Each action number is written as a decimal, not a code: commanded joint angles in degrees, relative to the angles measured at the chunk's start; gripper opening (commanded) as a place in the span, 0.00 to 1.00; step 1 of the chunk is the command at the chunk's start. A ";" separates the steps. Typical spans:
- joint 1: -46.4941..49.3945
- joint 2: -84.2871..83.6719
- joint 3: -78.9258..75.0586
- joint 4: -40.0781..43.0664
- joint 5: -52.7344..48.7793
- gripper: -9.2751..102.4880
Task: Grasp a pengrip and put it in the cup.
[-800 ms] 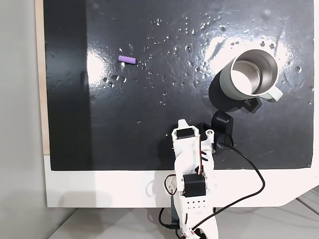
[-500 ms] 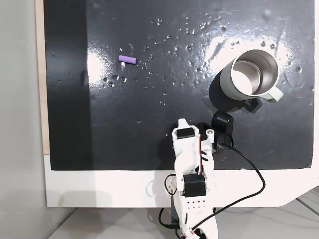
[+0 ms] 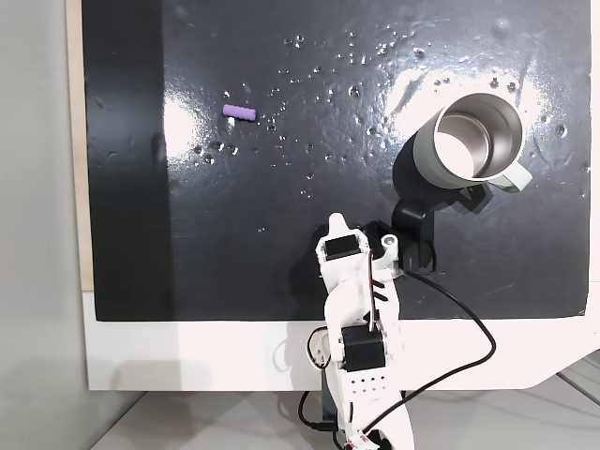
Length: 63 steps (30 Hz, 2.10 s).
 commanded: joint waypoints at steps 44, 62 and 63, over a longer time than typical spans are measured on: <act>-16.26 -128.14 -122.17 17.49 39.46 0.17; -19.42 -153.72 -153.72 29.79 39.81 0.31; -19.78 -154.51 -154.51 29.79 39.73 0.31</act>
